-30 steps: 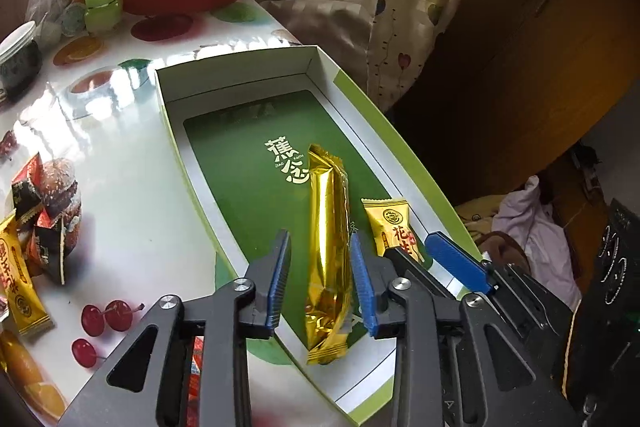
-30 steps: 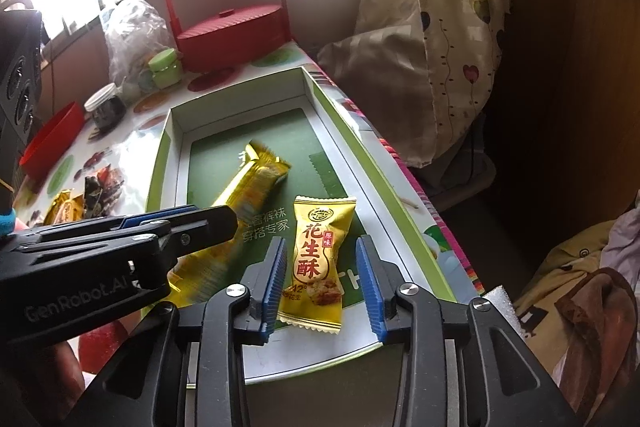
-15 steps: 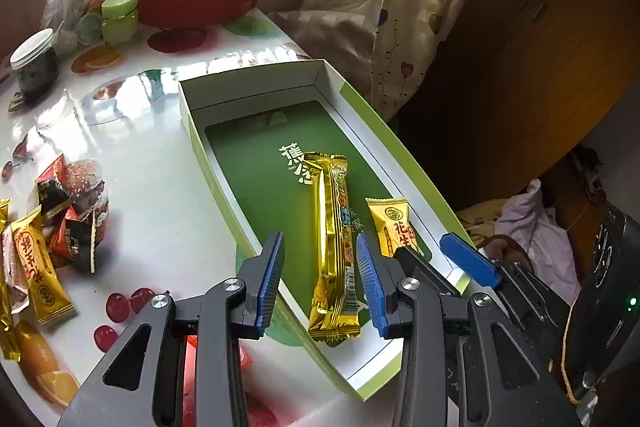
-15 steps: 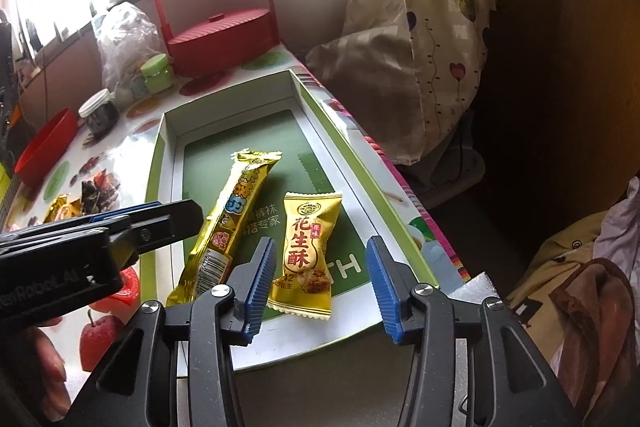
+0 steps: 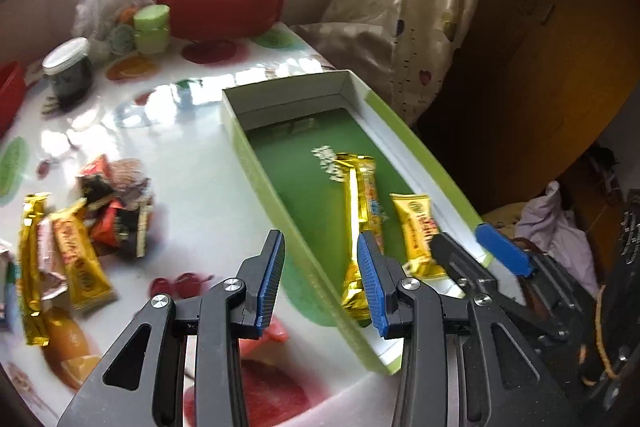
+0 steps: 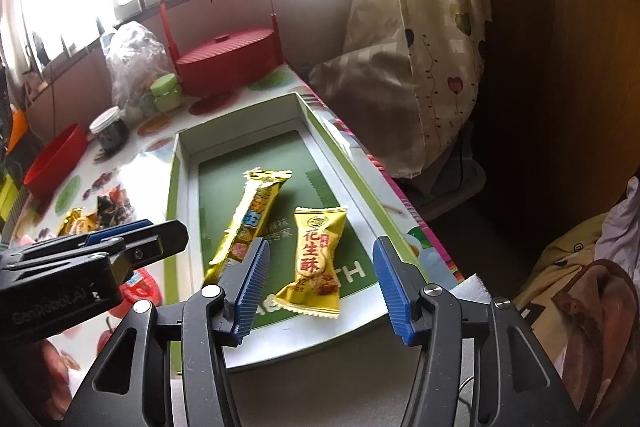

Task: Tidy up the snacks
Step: 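Open both grippers to release the snacks inside the green box, then move both grippers back over the snack pile and the pink jelly cup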

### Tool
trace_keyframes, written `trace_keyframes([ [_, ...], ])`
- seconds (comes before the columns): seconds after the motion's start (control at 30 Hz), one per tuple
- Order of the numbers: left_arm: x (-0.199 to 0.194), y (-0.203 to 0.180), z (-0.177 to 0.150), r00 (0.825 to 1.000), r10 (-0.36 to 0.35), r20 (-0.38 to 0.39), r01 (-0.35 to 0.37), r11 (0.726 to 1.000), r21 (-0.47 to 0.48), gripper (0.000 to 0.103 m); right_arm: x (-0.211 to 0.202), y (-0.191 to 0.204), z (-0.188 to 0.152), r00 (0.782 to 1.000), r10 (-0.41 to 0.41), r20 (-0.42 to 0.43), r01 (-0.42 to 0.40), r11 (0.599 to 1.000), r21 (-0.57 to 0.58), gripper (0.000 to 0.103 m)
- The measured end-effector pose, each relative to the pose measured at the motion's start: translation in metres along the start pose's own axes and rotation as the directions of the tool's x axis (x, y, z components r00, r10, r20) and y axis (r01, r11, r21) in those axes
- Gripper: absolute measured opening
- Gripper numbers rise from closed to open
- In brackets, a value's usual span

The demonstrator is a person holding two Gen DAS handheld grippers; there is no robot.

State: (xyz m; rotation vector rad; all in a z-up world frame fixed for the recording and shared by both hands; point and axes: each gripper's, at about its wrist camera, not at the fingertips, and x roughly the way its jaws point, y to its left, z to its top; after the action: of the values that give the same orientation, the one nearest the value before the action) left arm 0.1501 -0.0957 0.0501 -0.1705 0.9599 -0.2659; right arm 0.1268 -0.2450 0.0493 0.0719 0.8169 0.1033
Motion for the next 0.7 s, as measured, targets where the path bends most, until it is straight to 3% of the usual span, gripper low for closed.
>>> trace_keyframes([
  [0.37,-0.023,0.021,-0.012,0.997,0.064,0.053,-0.062,0.998,-0.025,0.039,-0.012,0.024,-0.005,0.999,0.044,0.012,-0.043,0.999,-0.013,0.054],
  [0.7,-0.033,0.044,-0.028,0.992,0.116,0.045,-0.113,0.992,-0.053,0.039,-0.014,0.052,-0.008,0.997,0.083,0.009,-0.082,0.995,-0.057,0.054],
])
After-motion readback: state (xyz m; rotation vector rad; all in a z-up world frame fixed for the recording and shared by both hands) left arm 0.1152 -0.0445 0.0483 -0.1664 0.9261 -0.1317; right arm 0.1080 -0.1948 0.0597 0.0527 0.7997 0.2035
